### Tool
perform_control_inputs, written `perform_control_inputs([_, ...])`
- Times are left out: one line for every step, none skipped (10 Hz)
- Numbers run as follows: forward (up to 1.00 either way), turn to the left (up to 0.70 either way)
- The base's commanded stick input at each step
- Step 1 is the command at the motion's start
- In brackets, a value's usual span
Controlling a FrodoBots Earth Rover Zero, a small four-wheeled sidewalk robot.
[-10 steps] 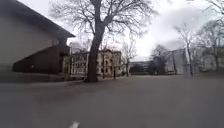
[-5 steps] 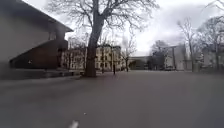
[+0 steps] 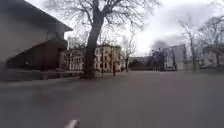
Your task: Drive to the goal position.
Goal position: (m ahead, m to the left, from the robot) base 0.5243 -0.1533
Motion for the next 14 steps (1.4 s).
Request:
perform_control_inputs([1.00, 0.00])
perform_control_inputs([1.00, 0.00])
perform_control_inputs([1.00, -0.06])
perform_control_inputs([1.00, -0.17])
perform_control_inputs([1.00, -0.28])
perform_control_inputs([1.00, -0.40])
perform_control_inputs([1.00, -0.35])
perform_control_inputs([1.00, -0.30])
perform_control_inputs([1.00, -0.25])
perform_control_inputs([1.00, -0.20])
perform_control_inputs([1.00, -0.14])
perform_control_inputs([1.00, -0.09])
perform_control_inputs([1.00, -0.04])
perform_control_inputs([1.00, 0.00])
